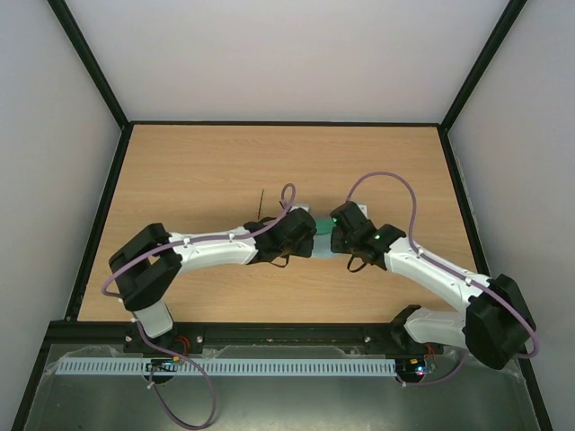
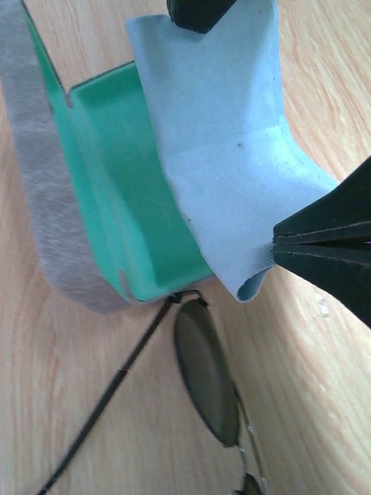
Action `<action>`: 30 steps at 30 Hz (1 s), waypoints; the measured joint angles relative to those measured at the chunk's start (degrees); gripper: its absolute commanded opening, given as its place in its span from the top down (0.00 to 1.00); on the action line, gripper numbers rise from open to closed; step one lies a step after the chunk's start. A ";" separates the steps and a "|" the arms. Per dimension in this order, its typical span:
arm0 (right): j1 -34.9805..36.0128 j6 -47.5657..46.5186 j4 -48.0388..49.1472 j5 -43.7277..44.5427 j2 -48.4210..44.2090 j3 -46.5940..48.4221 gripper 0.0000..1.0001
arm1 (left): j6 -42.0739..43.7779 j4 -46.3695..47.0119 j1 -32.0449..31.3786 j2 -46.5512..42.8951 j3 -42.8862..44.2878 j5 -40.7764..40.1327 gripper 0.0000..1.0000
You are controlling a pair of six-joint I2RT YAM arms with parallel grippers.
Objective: Organize the sunglasses
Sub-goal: Place the glasses cleaning cloth in the sunglasses case.
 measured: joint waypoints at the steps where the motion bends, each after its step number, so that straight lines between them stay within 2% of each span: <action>1: -0.90 -0.63 0.00 -0.17 0.00 0.24 0.98 | 0.37 -0.07 0.35 0.76 0.90 0.13 0.98; 12: -7.96 -4.83 0.63 -1.81 4.00 3.85 0.99 | 4.35 -0.09 3.61 8.96 9.25 1.42 0.98; 21: -10.78 -6.16 2.69 -2.47 10.38 4.07 0.99 | 6.01 0.02 4.87 12.94 11.19 2.38 0.98; 30: -13.27 -7.19 4.17 -2.43 12.85 4.31 0.99 | 6.19 0.44 4.92 14.60 11.23 3.34 0.98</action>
